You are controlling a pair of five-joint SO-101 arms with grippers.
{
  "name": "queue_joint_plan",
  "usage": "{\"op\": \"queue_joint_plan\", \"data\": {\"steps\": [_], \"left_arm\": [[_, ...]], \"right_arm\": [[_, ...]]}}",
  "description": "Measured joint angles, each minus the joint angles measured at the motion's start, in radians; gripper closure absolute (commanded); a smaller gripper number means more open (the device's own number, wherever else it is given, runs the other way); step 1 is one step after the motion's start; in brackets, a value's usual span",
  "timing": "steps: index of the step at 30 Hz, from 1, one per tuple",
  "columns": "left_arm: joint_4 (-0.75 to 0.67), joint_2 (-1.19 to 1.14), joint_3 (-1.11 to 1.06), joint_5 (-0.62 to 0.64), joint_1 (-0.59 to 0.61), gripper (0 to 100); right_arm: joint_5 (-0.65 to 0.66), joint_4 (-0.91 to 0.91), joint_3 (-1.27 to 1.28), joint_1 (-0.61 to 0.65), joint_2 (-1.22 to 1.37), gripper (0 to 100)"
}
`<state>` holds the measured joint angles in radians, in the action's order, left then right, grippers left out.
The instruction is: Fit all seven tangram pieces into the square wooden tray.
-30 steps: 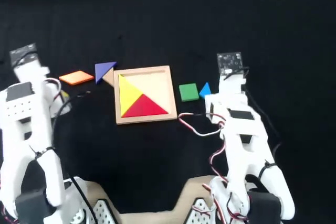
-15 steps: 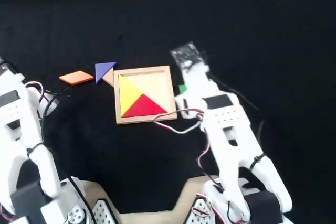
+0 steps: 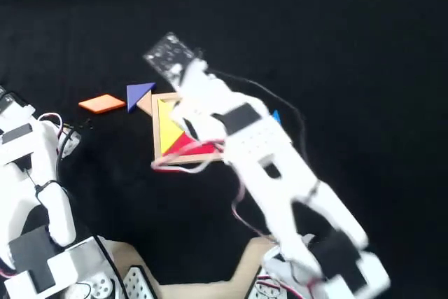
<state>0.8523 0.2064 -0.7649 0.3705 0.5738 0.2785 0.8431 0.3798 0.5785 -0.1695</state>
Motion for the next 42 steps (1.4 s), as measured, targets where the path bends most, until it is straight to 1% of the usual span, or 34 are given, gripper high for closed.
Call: {"op": "queue_joint_plan", "data": {"steps": [6, 11, 15, 17, 19, 22, 24, 26, 28, 30, 32, 34, 37, 40, 42], "left_arm": [[0.0, 0.0, 0.0, 0.005, 0.005, 77], [0.0, 0.0, 0.0, 0.098, 0.121, 77], [-0.018, 0.0, -0.003, 0.124, 0.181, 77], [-0.018, 0.0, -0.037, 0.124, 0.218, 77], [-0.018, 0.0, -0.075, 0.118, 0.284, 77], [-0.011, 0.0, -0.08, 0.06, 0.396, 77], [0.012, 0.0, -0.08, 0.04, 0.445, 77], [0.017, 0.0, -0.08, 0.031, 0.457, 77], [0.017, 0.0, -0.08, 0.026, 0.457, 77], [0.017, 0.0, -0.08, 0.025, 0.457, 77], [0.017, 0.0, -0.08, 0.025, 0.457, 77], [0.017, 0.0, -0.08, 0.025, 0.457, 77], [0.017, 0.0, -0.08, 0.025, 0.456, 77], [0.017, 0.0, -0.08, 0.025, 0.443, 77], [0.017, 0.0, -0.08, 0.025, 0.439, 77]], "right_arm": [[0.008, 0.146, -0.394, 0.092, 0.416, 78.6], [0.008, 0.207, -0.776, 0.123, 0.73, 78.7], [0.009, 0.212, -1.059, 0.132, 0.934, 78.7], [0.032, 0.212, -1.204, 0.147, 1.026, 78.7], [0.048, 0.212, -1.349, 0.164, 1.12, 78.7], [0.054, 0.18, -1.551, 0.198, 1.277, 79.2], [0.054, 0.13, -1.674, 0.222, 1.378, 82.8], [0.054, 0.078, -1.778, 0.244, 1.478, 87.8], [0.055, 0.037, -1.849, 0.261, 1.567, 90.3], [0.055, 0.023, -1.875, 0.267, 1.626, 90.4], [0.058, 0.023, -1.878, 0.265, 1.656, 90.4], [0.089, 0.046, -1.889, 0.265, 1.659, 90.4], [0.152, 0.132, -1.893, 0.264, 1.653, 90.5], [0.245, 0.272, -1.893, 0.262, 1.614, 90.6], [0.284, 0.379, -1.895, 0.261, 1.588, 90.6]]}}
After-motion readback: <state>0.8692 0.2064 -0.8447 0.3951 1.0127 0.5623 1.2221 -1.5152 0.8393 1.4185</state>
